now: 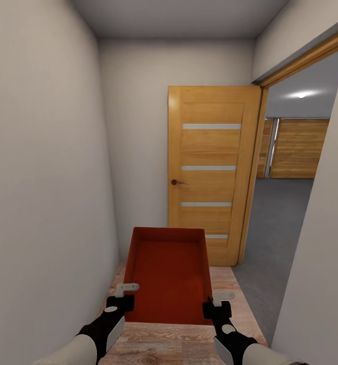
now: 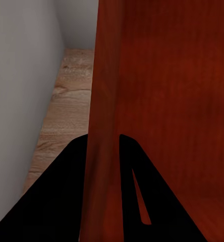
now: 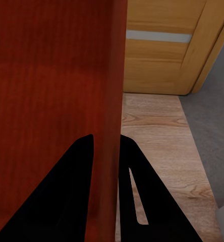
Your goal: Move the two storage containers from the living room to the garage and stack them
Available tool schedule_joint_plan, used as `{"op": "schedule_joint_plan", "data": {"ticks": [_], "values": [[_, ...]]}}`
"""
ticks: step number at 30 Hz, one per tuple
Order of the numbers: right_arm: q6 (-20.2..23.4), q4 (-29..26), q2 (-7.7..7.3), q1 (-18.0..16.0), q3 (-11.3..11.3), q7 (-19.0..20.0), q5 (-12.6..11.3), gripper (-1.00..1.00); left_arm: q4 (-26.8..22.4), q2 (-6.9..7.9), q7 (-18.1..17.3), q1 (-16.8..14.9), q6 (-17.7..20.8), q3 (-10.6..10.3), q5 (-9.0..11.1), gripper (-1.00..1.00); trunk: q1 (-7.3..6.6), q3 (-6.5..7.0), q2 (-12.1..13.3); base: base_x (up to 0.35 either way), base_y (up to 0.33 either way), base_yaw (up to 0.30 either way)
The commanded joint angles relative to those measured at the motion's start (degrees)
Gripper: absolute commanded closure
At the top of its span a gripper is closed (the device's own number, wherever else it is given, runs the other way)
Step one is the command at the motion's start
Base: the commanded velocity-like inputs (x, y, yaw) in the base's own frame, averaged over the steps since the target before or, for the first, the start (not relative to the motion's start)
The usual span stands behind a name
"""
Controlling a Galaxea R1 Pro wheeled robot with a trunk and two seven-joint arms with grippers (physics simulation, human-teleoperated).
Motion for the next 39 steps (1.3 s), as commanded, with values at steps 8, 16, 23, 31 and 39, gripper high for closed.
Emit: {"op": "schedule_joint_plan", "data": {"ticks": [8, 16, 23, 31, 39], "values": [[-0.45, 0.13, -0.03, -0.06, -0.15, -0.36, -1.65, 1.0, 0.0, -0.05, 0.46, -0.09, -0.16, 0.92, -0.3, 1.0, 0.02, -0.09, -0.08, 0.004, 0.0, 0.0], [-0.49, 0.13, -0.01, -0.06, -0.15, -0.37, -1.65, 1.0, 0.0, -0.05, 0.46, -0.08, -0.16, 0.92, -0.32, 1.0, 0.02, 0.06, -0.08, 0.0, 0.0, -0.134], [-0.49, 0.13, -0.01, -0.06, -0.15, -0.37, -1.66, 1.0, 0.0, -0.05, 0.46, -0.08, -0.16, 0.92, -0.34, 1.0, 0.02, 0.2, -0.08, 0.0, 0.0, -0.268], [-0.45, 0.13, -0.02, -0.06, -0.15, -0.37, -1.66, 1.0, 0.0, -0.05, 0.46, -0.1, -0.14, 1.0, -0.27, 1.0, 0.02, 0.22, -0.08, 0.034, 0.041, -0.279], [-0.48, 0.13, -0.02, -0.06, -0.15, -0.37, -1.66, 1.0, 0.02, -0.05, 0.46, -0.11, -0.07, 1.02, -0.27, 1.0, 0.02, 0.22, -0.08, 0.167, 0.246, -0.281]]}}
